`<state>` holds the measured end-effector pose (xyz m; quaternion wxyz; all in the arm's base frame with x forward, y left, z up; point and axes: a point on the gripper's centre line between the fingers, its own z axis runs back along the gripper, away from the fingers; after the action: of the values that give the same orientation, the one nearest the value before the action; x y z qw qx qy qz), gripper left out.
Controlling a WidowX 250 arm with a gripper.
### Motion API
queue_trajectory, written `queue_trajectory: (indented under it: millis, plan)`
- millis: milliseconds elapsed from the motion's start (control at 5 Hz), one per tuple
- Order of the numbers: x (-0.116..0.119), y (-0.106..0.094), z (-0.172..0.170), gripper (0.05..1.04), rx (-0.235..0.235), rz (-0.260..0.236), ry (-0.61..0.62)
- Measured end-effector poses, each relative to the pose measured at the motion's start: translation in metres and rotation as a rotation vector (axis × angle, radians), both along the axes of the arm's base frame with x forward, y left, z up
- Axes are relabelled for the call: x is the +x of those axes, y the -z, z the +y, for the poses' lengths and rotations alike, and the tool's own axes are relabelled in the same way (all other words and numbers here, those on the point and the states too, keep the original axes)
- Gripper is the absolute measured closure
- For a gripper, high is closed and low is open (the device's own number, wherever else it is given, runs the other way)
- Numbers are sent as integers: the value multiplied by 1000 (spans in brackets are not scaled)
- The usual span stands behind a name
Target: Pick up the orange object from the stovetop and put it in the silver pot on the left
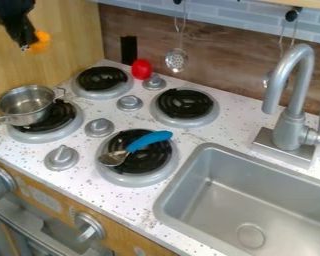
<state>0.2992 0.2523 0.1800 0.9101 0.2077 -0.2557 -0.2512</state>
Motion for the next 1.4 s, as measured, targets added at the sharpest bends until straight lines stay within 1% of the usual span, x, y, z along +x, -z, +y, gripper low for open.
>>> queue_trajectory:
  millis: [200,400,600,800,1000,1200,1400]
  plan:
    - [-13,14,28,979,7,53,-101]
    - [-21,27,38,979,20,103,-98]
    - [-26,43,41,979,31,162,-96]
    - [-23,67,42,979,23,205,-69]
    - [-16,83,40,979,-13,197,-62]
    - [-6,104,33,979,-49,214,-41]
    - [5,102,31,959,-52,194,-26]
